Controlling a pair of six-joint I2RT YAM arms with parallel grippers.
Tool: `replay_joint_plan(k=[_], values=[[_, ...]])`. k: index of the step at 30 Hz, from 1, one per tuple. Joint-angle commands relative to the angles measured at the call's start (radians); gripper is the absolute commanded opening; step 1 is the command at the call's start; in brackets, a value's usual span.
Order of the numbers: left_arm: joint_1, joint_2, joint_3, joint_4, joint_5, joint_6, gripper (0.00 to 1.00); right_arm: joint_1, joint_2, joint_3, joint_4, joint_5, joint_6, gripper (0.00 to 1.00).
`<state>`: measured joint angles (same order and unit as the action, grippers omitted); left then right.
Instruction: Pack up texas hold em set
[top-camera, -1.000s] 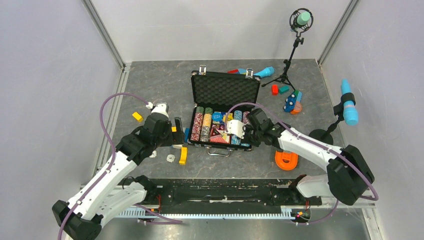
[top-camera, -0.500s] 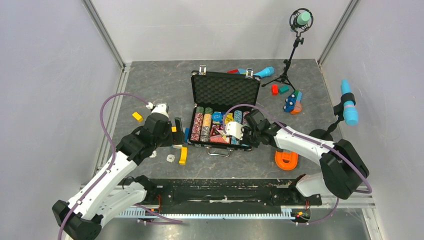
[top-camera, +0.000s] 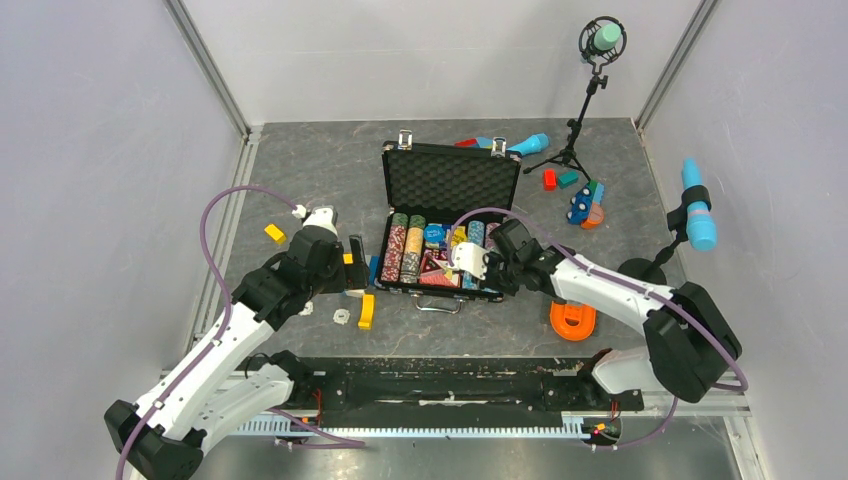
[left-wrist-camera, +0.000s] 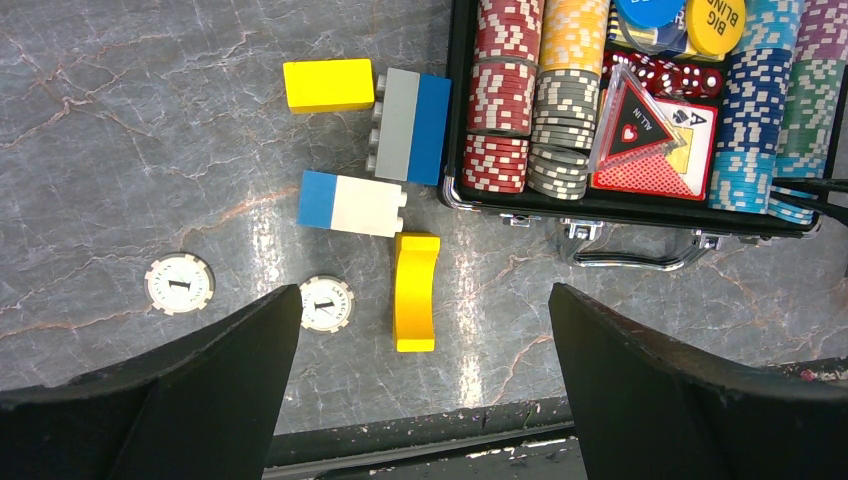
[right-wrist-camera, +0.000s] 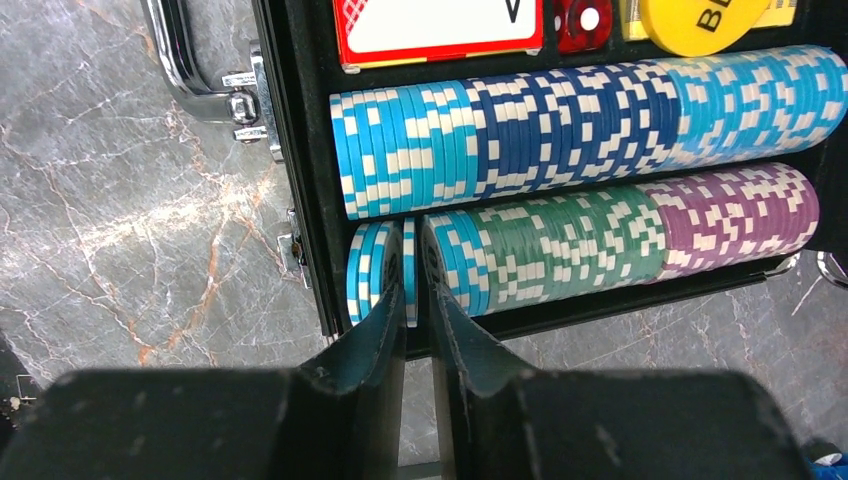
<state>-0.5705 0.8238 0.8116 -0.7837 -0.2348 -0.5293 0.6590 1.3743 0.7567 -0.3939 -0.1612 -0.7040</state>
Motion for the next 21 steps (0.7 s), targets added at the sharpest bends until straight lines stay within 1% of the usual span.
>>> replay_joint_plan(k=[1, 8, 16, 21], values=[[0.006, -0.01, -0.001, 0.023, -0.02, 0.025, 1.0, -0.004, -0.043, 0.021, 0.045, 0.012, 0.004, 0.19], [0.006, -0.009, 0.0, 0.023, -0.018, 0.026, 1.0, -0.004, -0.063, 0.027, 0.037, 0.013, 0.01, 0.2], [0.006, -0.007, 0.0, 0.021, -0.021, 0.025, 1.0, -0.004, -0.129, 0.053, 0.038, 0.053, 0.033, 0.21], [0.006, -0.011, 0.002, 0.017, -0.03, 0.023, 1.0, -0.004, -0.173, 0.048, 0.056, 0.045, 0.064, 0.22]])
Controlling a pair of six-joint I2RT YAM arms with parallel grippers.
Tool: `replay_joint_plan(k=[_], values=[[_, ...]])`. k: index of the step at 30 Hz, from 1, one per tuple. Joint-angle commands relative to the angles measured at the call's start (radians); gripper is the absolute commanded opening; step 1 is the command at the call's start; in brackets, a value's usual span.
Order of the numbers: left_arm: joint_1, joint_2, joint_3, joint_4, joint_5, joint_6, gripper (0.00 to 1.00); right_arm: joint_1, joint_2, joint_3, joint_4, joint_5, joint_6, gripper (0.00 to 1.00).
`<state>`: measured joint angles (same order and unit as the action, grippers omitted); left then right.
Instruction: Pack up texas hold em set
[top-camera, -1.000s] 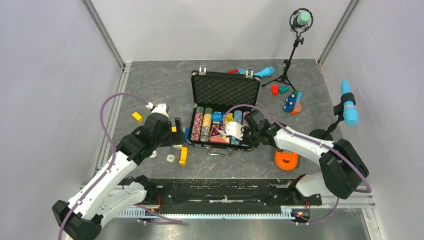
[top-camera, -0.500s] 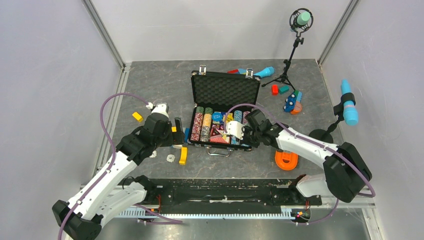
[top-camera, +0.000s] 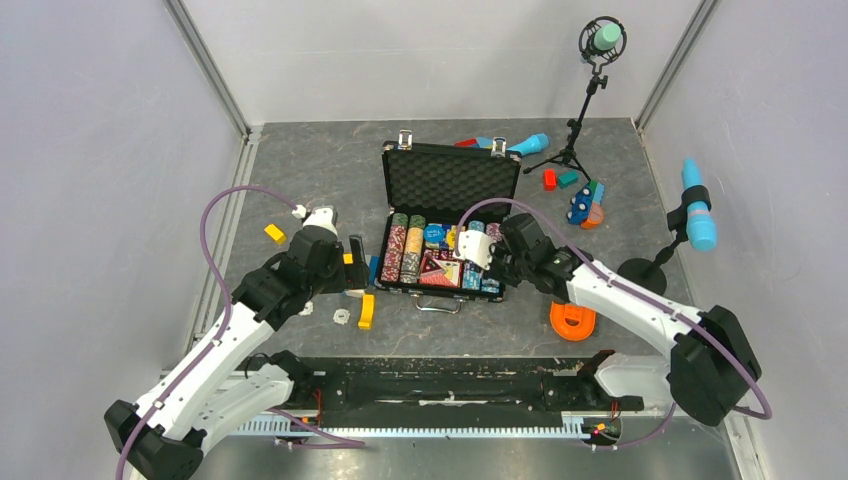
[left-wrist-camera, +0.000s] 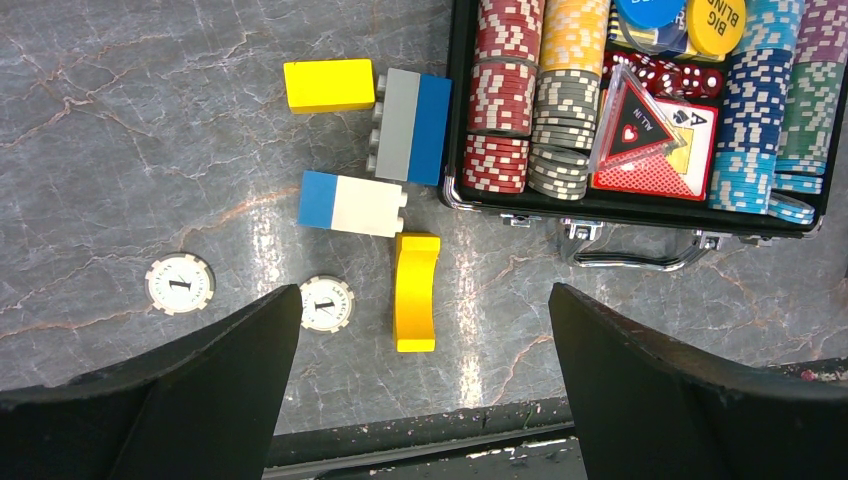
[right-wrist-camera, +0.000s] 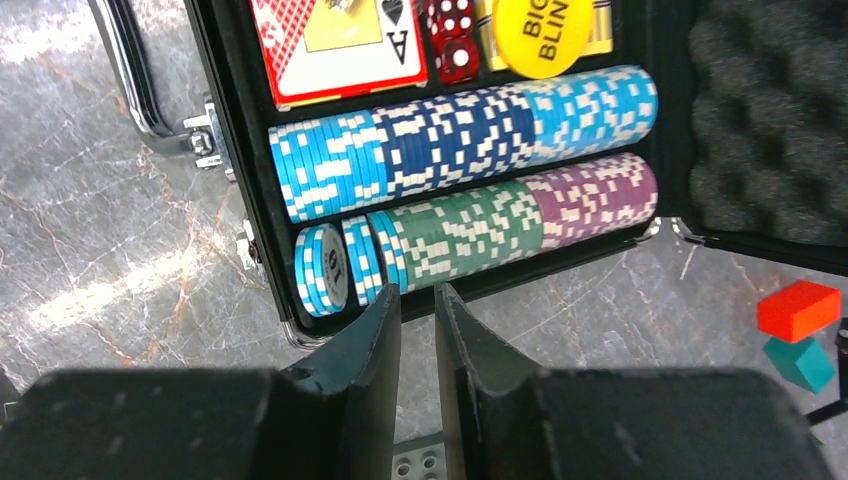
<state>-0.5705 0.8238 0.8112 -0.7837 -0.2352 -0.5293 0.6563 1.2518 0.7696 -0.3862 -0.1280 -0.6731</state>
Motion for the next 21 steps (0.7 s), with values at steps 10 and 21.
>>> replay_joint_plan(k=[10, 21], values=[[0.006, -0.022, 0.008, -0.036, -0.092, -0.065, 1.0, -0.001, -0.203, -0.077, 0.243, 0.078, 0.249, 0.27], [0.006, -0.021, -0.108, -0.155, -0.177, -0.436, 0.95, -0.001, -0.342, -0.199, 0.351, 0.161, 0.528, 0.36]])
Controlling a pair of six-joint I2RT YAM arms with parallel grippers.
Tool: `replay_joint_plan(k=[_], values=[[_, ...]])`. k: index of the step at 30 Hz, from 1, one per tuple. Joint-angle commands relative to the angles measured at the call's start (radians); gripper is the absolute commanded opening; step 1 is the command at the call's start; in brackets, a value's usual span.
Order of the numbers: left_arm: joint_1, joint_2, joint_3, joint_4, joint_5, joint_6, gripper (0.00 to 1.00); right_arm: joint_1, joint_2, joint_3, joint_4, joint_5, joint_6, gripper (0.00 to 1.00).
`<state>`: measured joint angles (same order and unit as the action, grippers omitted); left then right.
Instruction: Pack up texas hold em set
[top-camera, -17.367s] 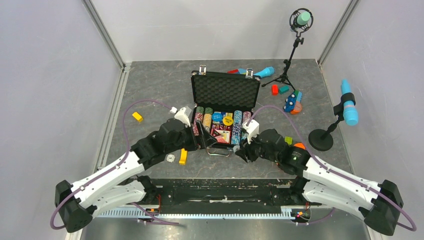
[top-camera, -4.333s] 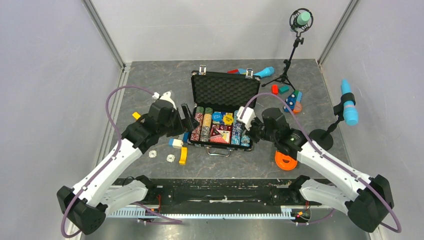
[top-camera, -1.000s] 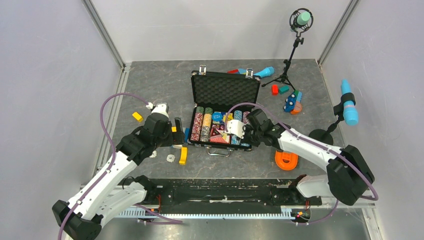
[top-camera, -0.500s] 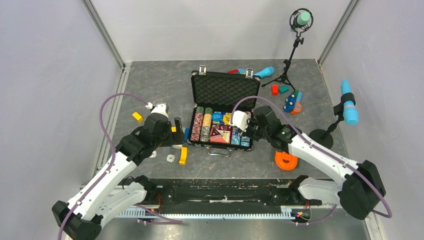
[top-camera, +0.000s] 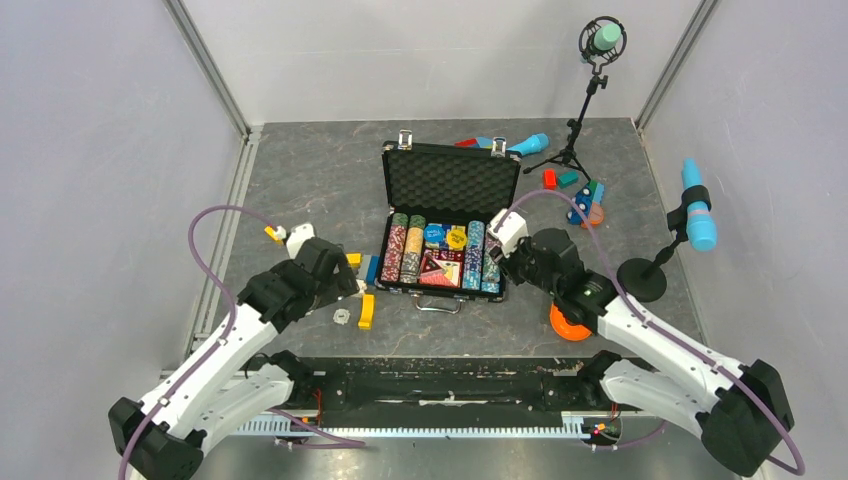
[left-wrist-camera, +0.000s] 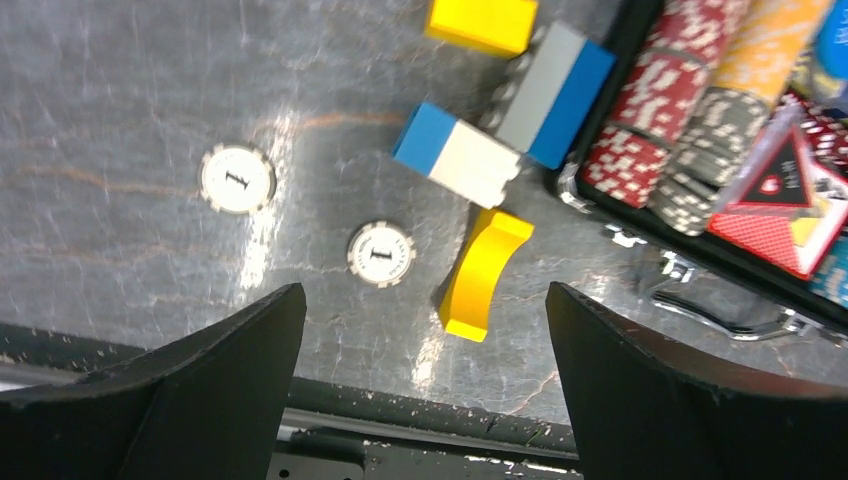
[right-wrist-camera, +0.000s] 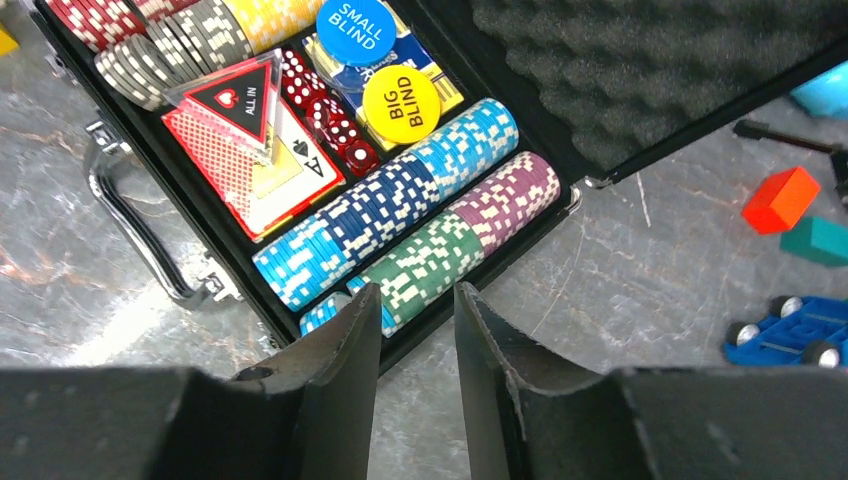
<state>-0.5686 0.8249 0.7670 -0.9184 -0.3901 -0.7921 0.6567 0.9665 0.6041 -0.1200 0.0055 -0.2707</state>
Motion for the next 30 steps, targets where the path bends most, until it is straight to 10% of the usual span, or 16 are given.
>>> replay_joint_plan(k=[1, 30], values=[[0.004, -0.024, -0.086, -0.005, -0.007, -0.188, 0.94, -0.002, -0.067, -0.043, 0.088, 0.028, 0.142, 0.37], [0.004, 0.219, -0.259, 0.218, 0.006, -0.237, 0.76, -0.002, -0.191, -0.193, 0.102, 0.025, 0.16, 0.42]])
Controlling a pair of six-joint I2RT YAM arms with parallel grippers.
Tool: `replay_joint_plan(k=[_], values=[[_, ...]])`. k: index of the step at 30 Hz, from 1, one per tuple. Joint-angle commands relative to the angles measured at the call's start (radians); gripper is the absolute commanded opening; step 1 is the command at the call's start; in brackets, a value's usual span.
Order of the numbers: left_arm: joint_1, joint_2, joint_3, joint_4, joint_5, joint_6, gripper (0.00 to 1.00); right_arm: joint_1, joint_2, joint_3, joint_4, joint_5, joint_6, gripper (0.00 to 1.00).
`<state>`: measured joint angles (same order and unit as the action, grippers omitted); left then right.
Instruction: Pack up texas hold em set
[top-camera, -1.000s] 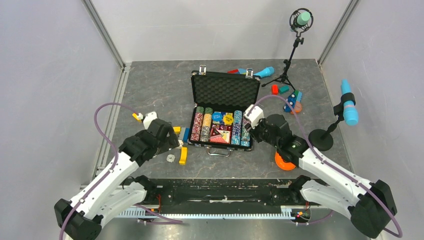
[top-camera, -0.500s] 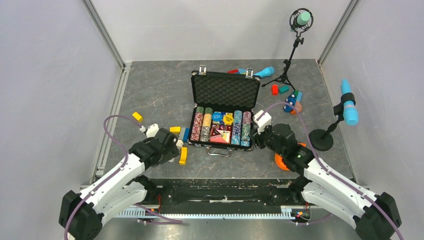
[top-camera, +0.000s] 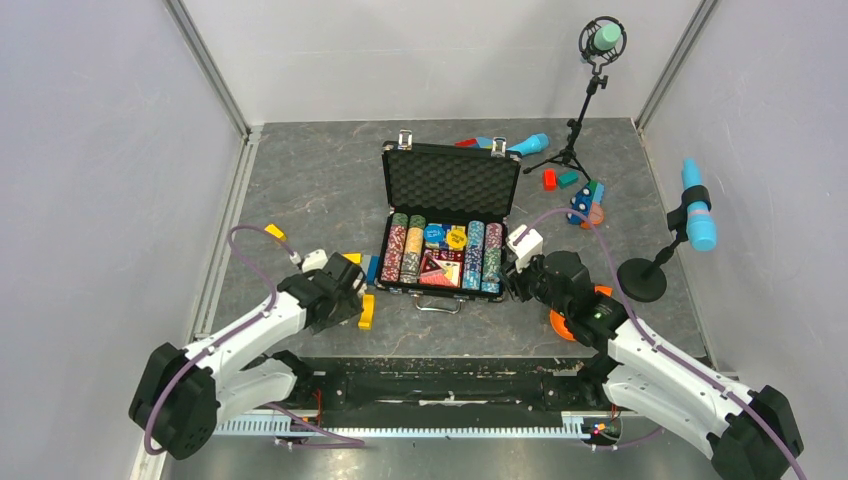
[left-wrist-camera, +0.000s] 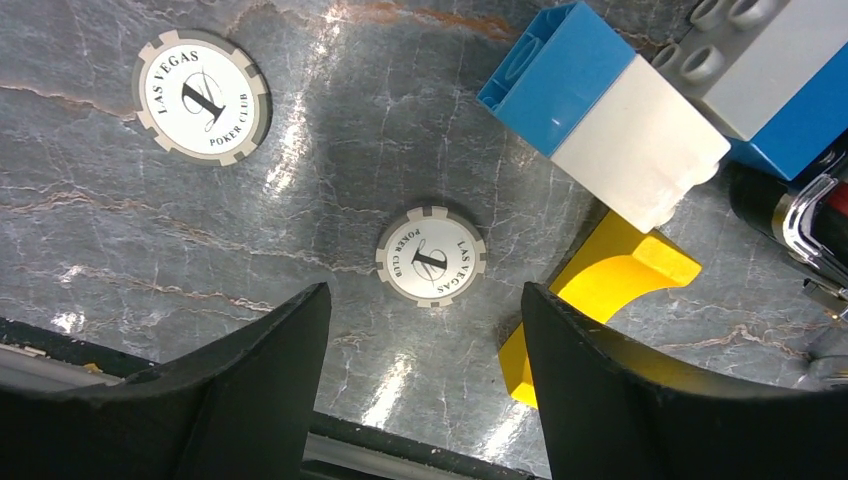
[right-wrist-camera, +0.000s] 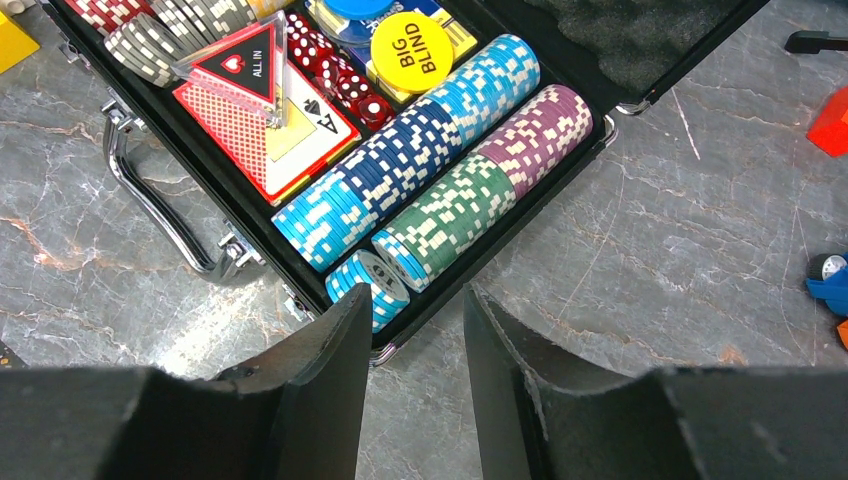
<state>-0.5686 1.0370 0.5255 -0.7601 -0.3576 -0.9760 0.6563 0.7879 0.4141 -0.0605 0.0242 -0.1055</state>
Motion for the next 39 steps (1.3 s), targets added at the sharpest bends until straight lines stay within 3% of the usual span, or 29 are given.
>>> replay_joint_plan(k=[1, 15, 19, 24, 39], values=[[0.004, 0.01, -0.022, 0.066, -0.026, -0.053, 0.74, -0.001, -0.011, -0.003, 0.043, 0.004, -0.005, 0.42], [0.004, 0.113, -0.009, 0.087, -0.05, -0.031, 0.67, -0.002, -0.015, 0.011, 0.034, -0.006, -0.014, 0.42], [0.004, 0.139, -0.002, 0.093, -0.055, -0.027, 0.59, -0.001, -0.015, 0.017, 0.03, -0.009, -0.018, 0.42], [0.004, 0.135, -0.013, 0.108, -0.057, -0.026, 0.51, -0.001, -0.013, 0.02, 0.027, -0.011, -0.019, 0.42], [0.004, 0.052, 0.009, 0.074, -0.036, -0.011, 0.47, -0.001, -0.026, 0.015, 0.025, -0.019, -0.008, 0.42]])
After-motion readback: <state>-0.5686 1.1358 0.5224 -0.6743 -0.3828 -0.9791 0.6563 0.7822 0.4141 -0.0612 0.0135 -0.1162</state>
